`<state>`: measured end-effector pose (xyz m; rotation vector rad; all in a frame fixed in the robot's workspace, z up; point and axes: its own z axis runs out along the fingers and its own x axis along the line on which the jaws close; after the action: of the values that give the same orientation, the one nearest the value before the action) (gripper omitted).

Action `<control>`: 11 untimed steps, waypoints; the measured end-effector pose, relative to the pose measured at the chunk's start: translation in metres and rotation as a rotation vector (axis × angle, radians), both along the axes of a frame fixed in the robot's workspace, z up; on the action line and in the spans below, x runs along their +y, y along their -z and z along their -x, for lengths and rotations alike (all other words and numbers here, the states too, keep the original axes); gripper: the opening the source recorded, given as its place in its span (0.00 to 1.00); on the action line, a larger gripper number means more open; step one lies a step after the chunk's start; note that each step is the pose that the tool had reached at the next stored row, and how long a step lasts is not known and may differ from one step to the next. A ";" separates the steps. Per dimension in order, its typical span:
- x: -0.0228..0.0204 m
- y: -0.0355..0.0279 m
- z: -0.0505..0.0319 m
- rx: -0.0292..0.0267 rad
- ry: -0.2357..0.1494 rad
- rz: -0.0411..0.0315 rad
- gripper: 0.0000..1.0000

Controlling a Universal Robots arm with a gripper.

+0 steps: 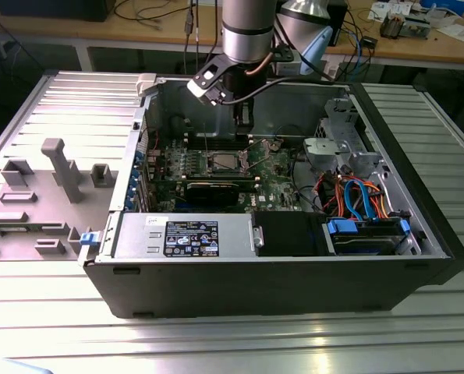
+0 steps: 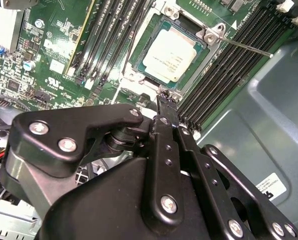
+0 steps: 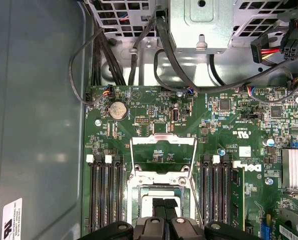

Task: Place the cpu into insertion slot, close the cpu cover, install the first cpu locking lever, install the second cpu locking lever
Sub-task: 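Close the cpu cover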

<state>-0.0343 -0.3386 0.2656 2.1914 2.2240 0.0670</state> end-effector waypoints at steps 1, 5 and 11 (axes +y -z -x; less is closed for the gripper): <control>0.0000 0.0000 -0.0004 0.0000 0.000 0.0001 0.11; 0.0000 0.0000 -0.0012 0.0000 0.000 0.0001 0.11; 0.0000 0.0000 -0.0030 0.0001 0.000 0.0001 0.11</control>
<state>-0.0313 -0.3386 0.2657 2.1915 2.2239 0.0668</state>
